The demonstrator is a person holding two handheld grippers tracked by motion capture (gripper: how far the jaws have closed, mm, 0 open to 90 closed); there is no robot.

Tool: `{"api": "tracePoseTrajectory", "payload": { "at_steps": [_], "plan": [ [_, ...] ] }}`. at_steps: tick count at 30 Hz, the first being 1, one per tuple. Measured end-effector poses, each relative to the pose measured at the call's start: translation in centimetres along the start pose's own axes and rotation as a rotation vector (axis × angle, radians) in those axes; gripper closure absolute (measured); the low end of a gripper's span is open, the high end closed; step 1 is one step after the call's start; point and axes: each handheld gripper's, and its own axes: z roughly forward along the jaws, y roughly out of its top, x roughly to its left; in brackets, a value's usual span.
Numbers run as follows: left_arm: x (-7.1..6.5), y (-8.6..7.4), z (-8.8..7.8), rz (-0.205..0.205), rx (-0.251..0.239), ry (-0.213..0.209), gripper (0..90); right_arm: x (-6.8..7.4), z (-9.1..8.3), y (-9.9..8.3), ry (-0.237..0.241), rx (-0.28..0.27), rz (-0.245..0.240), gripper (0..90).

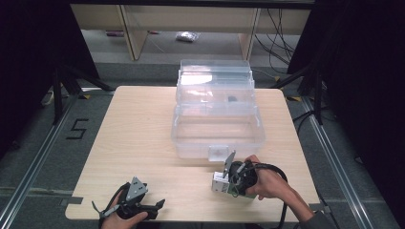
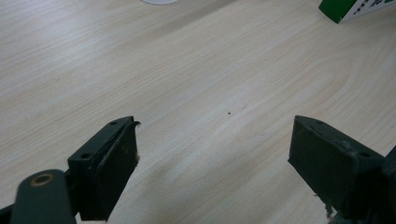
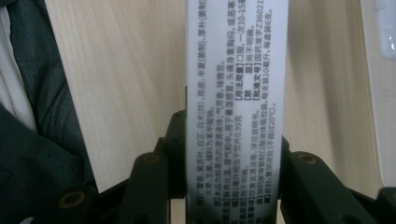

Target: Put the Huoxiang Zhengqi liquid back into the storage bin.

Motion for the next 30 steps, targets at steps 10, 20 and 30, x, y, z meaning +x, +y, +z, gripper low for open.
{"api": "tracePoseTrajectory", "payload": {
  "at_steps": [10, 20, 30],
  "plan": [
    [0.0, 0.0, 0.0, 0.001, -0.002, 0.005, 15.0, -0.6, -1.3, -0.1, 0.018, -0.038, -0.023, 65.0],
    [0.0, 0.0, 0.0, -0.011, -0.010, 0.004, 14.9, -1.2, -3.9, -0.1, 0.012, -0.051, 0.001, 65.0],
    [-0.2, 0.0, 0.2, -0.050, -0.035, 0.001, 15.0, -2.5, -6.0, -0.2, 0.005, -0.083, 0.027, 65.0]
  ]
}}
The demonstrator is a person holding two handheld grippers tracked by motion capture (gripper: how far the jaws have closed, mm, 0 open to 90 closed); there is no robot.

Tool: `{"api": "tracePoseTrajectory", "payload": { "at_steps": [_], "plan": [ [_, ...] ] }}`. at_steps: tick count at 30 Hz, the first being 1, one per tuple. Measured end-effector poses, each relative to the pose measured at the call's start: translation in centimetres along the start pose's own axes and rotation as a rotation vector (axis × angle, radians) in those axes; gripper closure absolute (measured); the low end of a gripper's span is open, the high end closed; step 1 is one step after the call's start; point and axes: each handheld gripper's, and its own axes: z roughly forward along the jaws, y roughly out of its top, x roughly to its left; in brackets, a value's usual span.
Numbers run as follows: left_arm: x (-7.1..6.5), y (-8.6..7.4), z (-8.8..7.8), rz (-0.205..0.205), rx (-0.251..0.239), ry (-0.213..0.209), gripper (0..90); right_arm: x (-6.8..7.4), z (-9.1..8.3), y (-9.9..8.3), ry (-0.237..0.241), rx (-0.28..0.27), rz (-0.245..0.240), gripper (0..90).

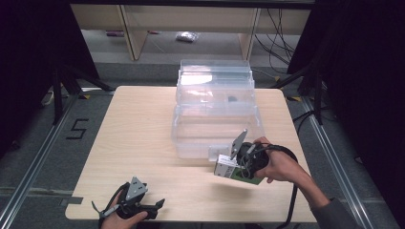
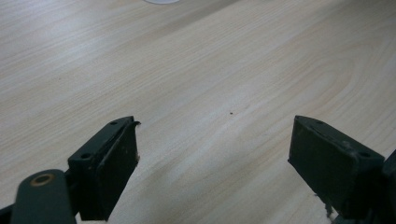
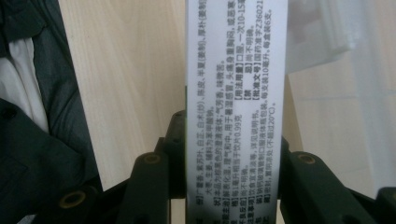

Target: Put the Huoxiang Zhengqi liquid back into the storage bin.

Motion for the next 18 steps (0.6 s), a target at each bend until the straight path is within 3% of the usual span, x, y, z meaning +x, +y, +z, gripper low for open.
{"api": "tracePoseTrajectory", "payload": {
  "at_steps": [4, 5, 7, 9, 11, 13, 14, 16, 17, 18],
  "plan": [
    [0.1, 0.0, 0.0, 0.012, 0.011, 0.014, 15.0, -1.0, -1.0, 0.1, -0.008, -0.017, -0.035, 65.0],
    [0.1, 0.0, 0.0, 0.007, 0.006, 0.009, 15.0, -0.9, -1.2, 0.1, -0.007, -0.010, 0.006, 65.0],
    [0.1, 0.0, 0.0, 0.007, 0.005, 0.008, 15.0, -1.0, -1.5, 0.2, -0.008, -0.007, 0.021, 65.0],
    [0.1, 0.0, 0.0, 0.007, 0.005, 0.001, 15.0, -2.0, -2.1, 0.3, -0.009, -0.007, -0.024, 65.0],
    [-0.1, 0.0, 0.1, -0.007, 0.001, 0.002, 14.9, -2.1, -2.5, 0.4, -0.010, -0.009, 0.003, 65.0],
    [0.0, 0.0, 0.1, 0.003, 0.002, 0.003, 15.0, -2.6, -2.9, 0.5, -0.022, -0.006, -0.019, 65.0],
    [0.0, 0.0, 0.0, 0.008, 0.010, 0.010, 15.0, -2.4, -3.2, 0.6, -0.021, -0.008, 0.017, 65.0],
    [-0.1, 0.0, 0.0, -0.006, 0.002, 0.001, 15.0, -3.0, -3.7, 0.7, -0.028, -0.017, -0.007, 65.0],
    [0.0, 0.0, 0.0, 0.001, 0.004, 0.005, 15.0, -3.1, -4.0, 0.8, -0.009, -0.030, 0.014, 65.0],
    [0.0, 0.0, 0.0, 0.001, 0.003, 0.005, 15.0, -3.4, -4.2, 0.9, -0.027, -0.030, -0.006, 65.1]
  ]
}}
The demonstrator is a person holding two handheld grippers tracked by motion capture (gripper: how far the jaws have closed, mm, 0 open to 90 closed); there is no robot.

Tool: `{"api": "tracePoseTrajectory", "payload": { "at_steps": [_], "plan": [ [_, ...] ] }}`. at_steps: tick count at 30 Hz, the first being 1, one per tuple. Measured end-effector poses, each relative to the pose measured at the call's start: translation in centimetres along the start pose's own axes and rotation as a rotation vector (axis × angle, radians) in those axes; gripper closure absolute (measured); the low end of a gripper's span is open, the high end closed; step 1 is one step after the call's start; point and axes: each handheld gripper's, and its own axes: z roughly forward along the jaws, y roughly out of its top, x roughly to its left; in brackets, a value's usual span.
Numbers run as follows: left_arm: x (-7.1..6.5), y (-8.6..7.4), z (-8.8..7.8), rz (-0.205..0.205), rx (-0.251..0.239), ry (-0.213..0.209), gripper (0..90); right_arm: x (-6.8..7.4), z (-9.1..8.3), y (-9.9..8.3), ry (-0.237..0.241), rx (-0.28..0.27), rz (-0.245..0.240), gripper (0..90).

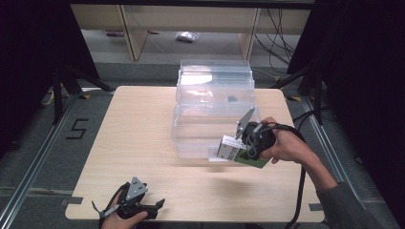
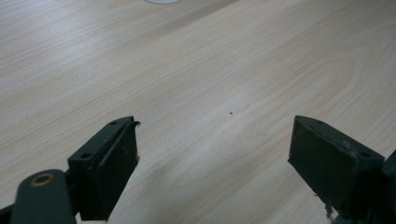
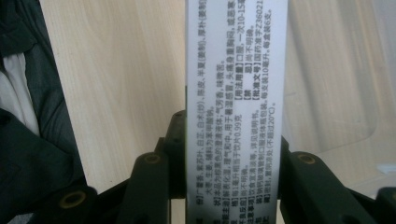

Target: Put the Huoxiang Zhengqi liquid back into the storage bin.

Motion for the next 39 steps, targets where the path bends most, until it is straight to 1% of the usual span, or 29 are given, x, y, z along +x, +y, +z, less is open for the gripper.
{"api": "tracePoseTrajectory", "payload": {
  "at_steps": [1, 2, 3, 4, 6, 7, 8, 9, 11, 12, 13, 15, 16, 17, 18, 19, 21, 22, 24, 25, 27, 28, 29, 30, 31, 32, 37, 38, 39],
  "plan": [
    [0.1, 0.0, 0.0, 0.007, 0.006, 0.004, 15.0, 0.0, -0.2, 0.1, 0.016, -0.007, 0.014, 65.1],
    [0.1, 0.0, 0.0, 0.008, 0.007, 0.005, 15.0, -0.2, -0.4, 0.1, 0.003, -0.004, 0.016, 65.1],
    [0.1, 0.0, 0.0, 0.007, 0.002, 0.002, 15.0, -0.6, -0.7, 0.3, -0.001, -0.005, -0.002, 65.1],
    [0.0, 0.0, 0.0, 0.003, 0.003, 0.004, 14.9, -0.7, -0.8, 0.3, 0.007, -0.012, 0.000, 65.1],
    [0.0, 0.0, 0.1, 0.006, 0.001, 0.004, 15.0, -1.0, -1.2, 0.5, -0.006, 0.004, 0.011, 65.1],
    [0.0, 0.0, 0.1, 0.008, 0.004, 0.003, 15.0, -1.3, -1.2, 0.5, -0.004, -0.010, -0.026, 65.1],
    [0.0, 0.0, 0.0, 0.005, 0.003, 0.004, 15.0, -1.3, -1.4, 0.6, 0.001, -0.016, -0.001, 65.2],
    [0.0, 0.0, 0.0, 0.005, 0.003, 0.004, 15.0, -1.3, -1.4, 0.6, 0.001, -0.016, -0.001, 65.2],
    [0.1, 0.0, 0.0, 0.007, 0.002, 0.002, 14.9, -1.9, -1.8, 0.9, -0.013, 0.008, -0.017, 65.1],
    [0.1, 0.0, 0.0, 0.006, 0.002, 0.003, 15.0, -1.9, -1.8, 1.1, -0.009, -0.002, -0.007, 65.1],
    [0.0, 0.0, 0.0, 0.004, 0.003, 0.005, 15.0, -2.3, -1.9, 1.2, -0.013, -0.011, -0.030, 65.1],
    [0.1, 0.0, 0.0, 0.018, 0.011, 0.004, 15.0, -2.6, -2.1, 1.5, -0.014, -0.007, 0.002, 65.1],
    [0.1, 0.0, 0.0, 0.020, 0.011, 0.003, 15.0, -2.9, -2.2, 1.6, -0.024, 0.006, -0.017, 65.1],
    [0.1, 0.0, 0.0, 0.017, 0.009, 0.003, 15.0, -3.0, -2.2, 1.7, -0.010, -0.013, -0.006, 65.2],
    [0.1, 0.0, 0.0, 0.017, 0.009, 0.003, 15.0, -3.4, -2.2, 1.8, -0.024, -0.003, -0.033, 65.1],
    [0.1, 0.0, 0.0, 0.017, 0.010, 0.003, 15.0, -3.6, -2.2, 2.0, -0.019, -0.004, -0.004, 65.1],
    [0.1, 0.0, 0.0, 0.019, 0.010, 0.003, 15.0, -4.1, -2.1, 2.3, -0.016, -0.015, -0.024, 65.1],
    [0.1, 0.0, 0.0, 0.015, 0.008, 0.003, 15.0, -4.2, -2.0, 2.4, -0.018, 0.003, 0.013, 65.1],
    [0.1, 0.0, -0.1, 0.017, 0.009, 0.002, 15.0, -4.8, -1.9, 2.5, -0.025, 0.005, -0.031, 65.1],
    [0.1, 0.0, -0.1, 0.022, 0.012, 0.003, 15.0, -5.0, -1.9, 2.6, -0.029, 0.011, -0.013, 65.2],
    [0.1, 0.0, 0.0, 0.024, 0.012, -0.001, 15.0, -5.4, -1.8, 2.8, -0.022, 0.004, -0.020, 65.1],
    [0.1, 0.0, 0.0, 0.020, 0.010, 0.000, 15.0, -5.7, -1.8, 2.9, -0.028, 0.007, -0.010, 65.1],
    [0.1, 0.0, 0.0, 0.021, 0.010, 0.000, 15.0, -6.0, -1.7, 3.0, -0.024, 0.006, -0.024, 65.1],
    [0.1, 0.0, 0.0, 0.021, 0.010, 0.000, 15.0, -6.2, -1.6, 3.0, -0.022, 0.009, -0.017, 65.1],
    [0.1, 0.0, 0.0, 0.021, 0.010, 0.000, 15.0, -6.5, -1.5, 3.2, -0.022, 0.007, -0.051, 65.1],
    [0.1, 0.0, 0.0, 0.021, 0.010, 0.000, 15.0, -6.5, -1.3, 3.2, -0.018, 0.018, -0.015, 65.1],
    [0.1, 0.0, 0.0, 0.021, 0.010, -0.002, 15.0, -7.9, -0.5, 3.4, -0.021, 0.016, -0.015, 65.1],
    [0.1, 0.0, 0.0, 0.022, 0.011, -0.002, 15.0, -8.0, -0.3, 3.4, -0.020, 0.019, 0.000, 65.1],
    [0.1, 0.0, 0.0, 0.022, 0.012, -0.003, 15.0, -8.3, -0.2, 3.3, -0.025, 0.020, -0.012, 65.1]
  ]
}}
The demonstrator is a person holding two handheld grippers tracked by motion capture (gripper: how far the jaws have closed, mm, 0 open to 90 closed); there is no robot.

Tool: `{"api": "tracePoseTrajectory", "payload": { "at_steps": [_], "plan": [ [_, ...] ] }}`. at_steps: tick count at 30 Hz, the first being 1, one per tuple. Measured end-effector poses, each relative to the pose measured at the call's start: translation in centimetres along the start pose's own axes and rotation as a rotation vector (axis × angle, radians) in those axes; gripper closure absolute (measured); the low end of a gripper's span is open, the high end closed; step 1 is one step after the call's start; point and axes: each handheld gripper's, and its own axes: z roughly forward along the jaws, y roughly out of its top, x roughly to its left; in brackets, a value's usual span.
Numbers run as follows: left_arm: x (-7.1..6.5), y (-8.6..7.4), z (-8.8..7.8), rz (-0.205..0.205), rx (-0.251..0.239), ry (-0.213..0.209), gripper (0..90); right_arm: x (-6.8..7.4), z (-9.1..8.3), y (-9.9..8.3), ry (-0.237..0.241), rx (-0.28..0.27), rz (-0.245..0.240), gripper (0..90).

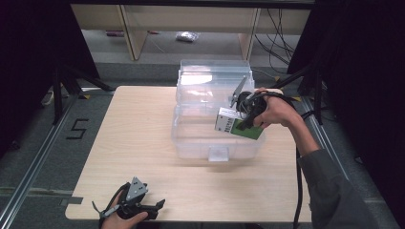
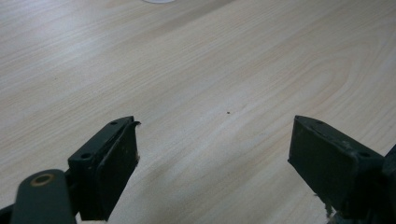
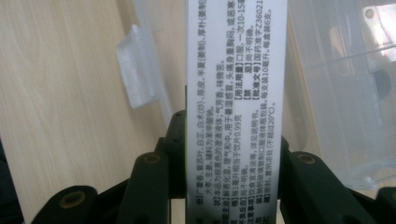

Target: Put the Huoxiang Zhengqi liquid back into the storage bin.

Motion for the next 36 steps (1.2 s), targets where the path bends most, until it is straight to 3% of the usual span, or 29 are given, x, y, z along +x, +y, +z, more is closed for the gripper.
{"api": "tracePoseTrajectory", "payload": {
  "at_steps": [13, 14, 15, 18, 25, 31, 32, 34, 35, 36],
  "plan": [
    [0.0, 0.0, 0.1, -0.012, -0.010, -0.001, 15.0, -1.4, 2.1, -0.3, 0.011, 0.028, 0.004, 65.0],
    [0.0, 0.0, 0.0, -0.005, -0.002, -0.001, 15.0, -1.5, 2.3, -0.3, 0.008, 0.024, -0.020, 65.0],
    [-0.1, 0.0, 0.1, -0.012, -0.007, -0.001, 15.0, -1.5, 2.5, -0.4, 0.017, 0.032, 0.001, 65.0],
    [0.0, 0.0, 0.0, -0.018, -0.011, 0.002, 15.0, -1.5, 3.1, -0.4, 0.027, 0.056, 0.001, 65.0],
    [0.0, 0.0, 0.0, -0.012, -0.007, -0.002, 15.0, -2.2, 4.3, -0.5, 0.037, 0.058, -0.012, 65.0],
    [0.0, 0.0, 0.0, -0.005, -0.002, -0.003, 15.0, -2.6, 5.3, -0.9, 0.044, 0.058, 0.022, 65.0],
    [0.0, 0.0, 0.0, -0.004, -0.001, -0.003, 15.0, -2.7, 5.6, -1.0, 0.044, 0.066, 0.006, 65.0],
    [-0.1, 0.0, 0.1, -0.011, -0.007, -0.004, 15.0, -2.7, 5.8, -1.1, 0.044, 0.072, 0.020, 64.9],
    [0.0, 0.0, 0.0, -0.004, -0.002, -0.003, 15.0, -3.0, 5.9, -1.1, 0.039, 0.070, -0.004, 64.9],
    [0.0, 0.0, 0.0, -0.004, -0.001, -0.003, 15.0, -2.9, 6.0, -1.2, 0.036, 0.071, 0.014, 64.9]
  ]
}}
